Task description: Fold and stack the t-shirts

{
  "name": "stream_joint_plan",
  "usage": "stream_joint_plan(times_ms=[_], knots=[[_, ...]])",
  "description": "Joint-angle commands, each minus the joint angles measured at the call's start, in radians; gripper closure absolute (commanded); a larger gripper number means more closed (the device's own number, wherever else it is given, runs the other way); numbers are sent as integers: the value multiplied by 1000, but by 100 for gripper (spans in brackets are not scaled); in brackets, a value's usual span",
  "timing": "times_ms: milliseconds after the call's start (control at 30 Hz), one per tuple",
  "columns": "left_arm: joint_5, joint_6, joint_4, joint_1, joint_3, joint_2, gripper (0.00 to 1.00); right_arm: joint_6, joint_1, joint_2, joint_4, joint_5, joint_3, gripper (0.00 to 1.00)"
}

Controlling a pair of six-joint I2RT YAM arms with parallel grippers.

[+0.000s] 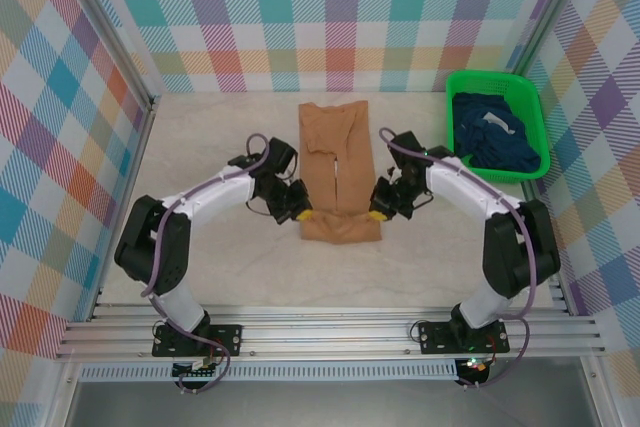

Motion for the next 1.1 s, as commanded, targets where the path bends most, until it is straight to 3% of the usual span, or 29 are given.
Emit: stream_joint_plan(times_ms=[0,400,767,900,967,1067], knots=[[-15,29,-34,49,110,66,100,-46,-35,74,-38,13,112,100],[-14,122,-108,156,464,359,100,-83,-120,403,-62,10,518,100],[51,165,-77,208,709,575,97,-77,-169,656,-52,-61,756,100],[30,198,-112,218,789,604,66,-129,-178,700,-57,-79,850,62],[-16,207,-128,220,770,557,58,-151,-183,674,-80,-38,857,56],[-57,192,-86,220,632,433,57,-137,-190,566,-44,15,742,55]])
